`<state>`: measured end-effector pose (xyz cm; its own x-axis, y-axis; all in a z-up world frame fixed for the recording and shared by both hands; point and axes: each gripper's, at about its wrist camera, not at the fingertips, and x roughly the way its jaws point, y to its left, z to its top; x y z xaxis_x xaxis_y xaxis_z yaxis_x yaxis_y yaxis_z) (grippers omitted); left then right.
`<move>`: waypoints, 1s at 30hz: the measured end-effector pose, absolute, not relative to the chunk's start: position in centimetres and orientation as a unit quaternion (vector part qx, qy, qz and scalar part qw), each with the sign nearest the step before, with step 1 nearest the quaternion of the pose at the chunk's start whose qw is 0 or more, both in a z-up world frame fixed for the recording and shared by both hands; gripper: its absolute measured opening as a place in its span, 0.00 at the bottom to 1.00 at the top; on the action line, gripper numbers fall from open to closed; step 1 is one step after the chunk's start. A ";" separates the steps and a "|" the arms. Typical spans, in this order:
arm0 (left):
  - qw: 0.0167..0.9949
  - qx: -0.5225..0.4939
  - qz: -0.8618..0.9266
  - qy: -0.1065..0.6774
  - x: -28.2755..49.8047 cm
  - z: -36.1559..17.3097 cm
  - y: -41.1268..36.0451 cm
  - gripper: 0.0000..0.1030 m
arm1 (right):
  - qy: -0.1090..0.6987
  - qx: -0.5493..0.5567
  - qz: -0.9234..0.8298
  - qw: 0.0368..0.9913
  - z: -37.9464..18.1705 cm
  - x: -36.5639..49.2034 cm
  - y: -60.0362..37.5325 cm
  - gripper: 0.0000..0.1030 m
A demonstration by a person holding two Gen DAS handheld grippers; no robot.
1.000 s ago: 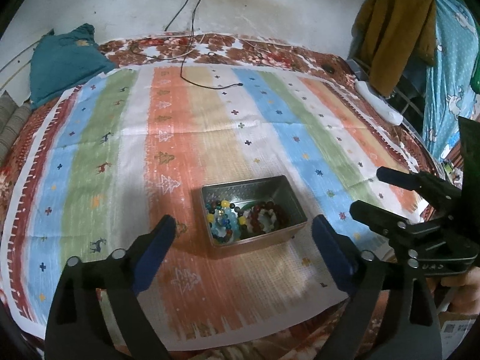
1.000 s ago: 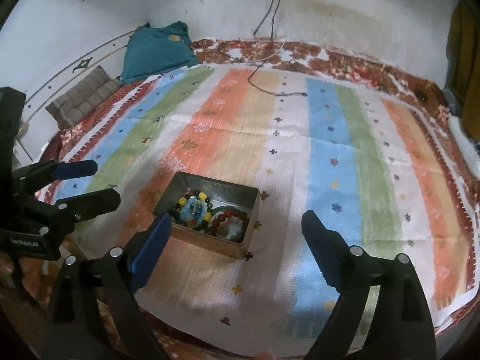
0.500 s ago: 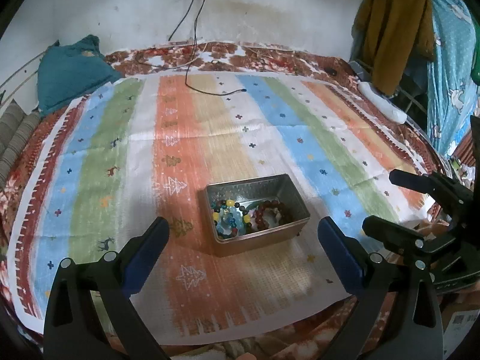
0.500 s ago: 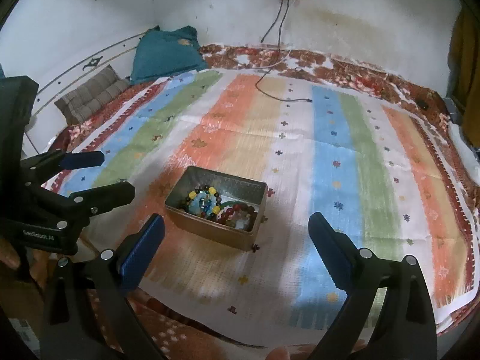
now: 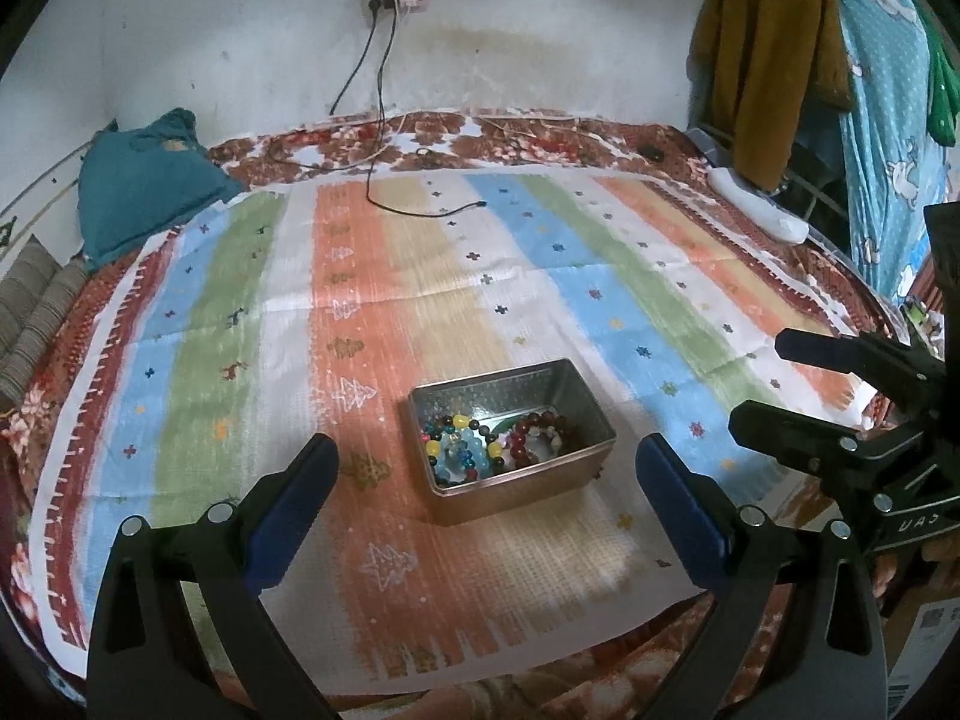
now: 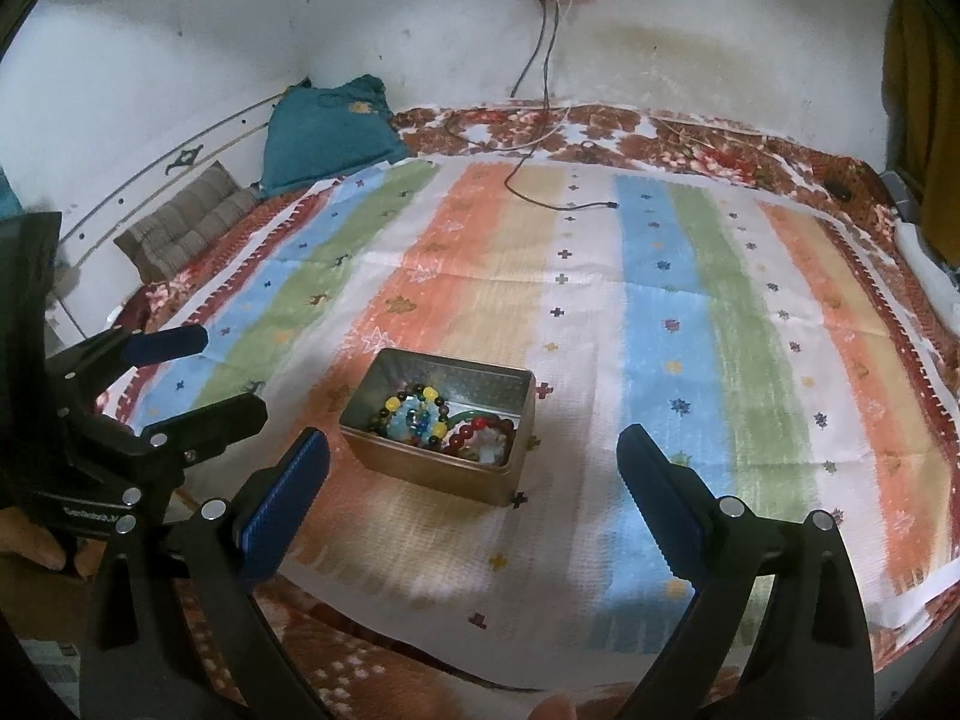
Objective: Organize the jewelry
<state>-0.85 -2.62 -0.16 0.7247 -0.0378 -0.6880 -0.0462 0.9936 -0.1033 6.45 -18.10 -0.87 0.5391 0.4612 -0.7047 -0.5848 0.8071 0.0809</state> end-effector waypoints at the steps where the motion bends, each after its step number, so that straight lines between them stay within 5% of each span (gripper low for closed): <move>1: 0.928 -0.058 0.000 0.367 -1.0 0.0 -2.6 0.95 | 0.375 -0.081 0.298 0.874 -0.8 6.5 -18.2 0.95; 30: 0.935 -0.046 0.005 0.352 -1.2 0.6 -2.3 0.95 | 0.360 -0.089 0.296 0.880 -0.6 5.3 -18.0 0.95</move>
<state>-1.24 -2.34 0.57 0.7517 -0.0240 -0.6591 -0.0412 0.9957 -0.0832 5.30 -17.97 -0.56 0.5656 0.4570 -0.6865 -0.5851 0.8090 0.0564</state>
